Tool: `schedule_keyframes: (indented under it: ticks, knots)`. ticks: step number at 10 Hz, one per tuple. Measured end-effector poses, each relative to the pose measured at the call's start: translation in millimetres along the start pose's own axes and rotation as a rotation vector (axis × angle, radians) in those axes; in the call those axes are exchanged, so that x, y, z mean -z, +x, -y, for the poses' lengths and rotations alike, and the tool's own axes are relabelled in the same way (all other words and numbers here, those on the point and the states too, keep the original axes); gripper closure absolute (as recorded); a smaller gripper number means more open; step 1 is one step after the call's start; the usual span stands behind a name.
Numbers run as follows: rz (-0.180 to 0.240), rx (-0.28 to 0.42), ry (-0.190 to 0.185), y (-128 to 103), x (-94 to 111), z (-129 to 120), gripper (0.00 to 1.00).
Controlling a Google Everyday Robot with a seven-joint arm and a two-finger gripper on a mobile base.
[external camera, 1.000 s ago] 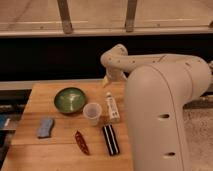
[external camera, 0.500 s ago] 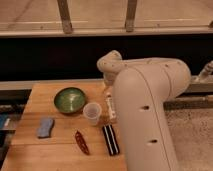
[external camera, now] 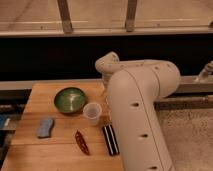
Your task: Stand the bottle upright
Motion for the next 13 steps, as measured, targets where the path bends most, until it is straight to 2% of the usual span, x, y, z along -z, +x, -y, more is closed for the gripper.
schedule_keyframes:
  ticks: [8,9,13]
  knots:
    - [-0.05,-0.011,-0.043,13.9,-15.7,-7.4,0.2]
    - [-0.053,-0.01,-0.044,14.6,-16.6,-8.0,0.23]
    - [-0.085,0.0,-0.062,17.0,-27.7,-13.8,0.64]
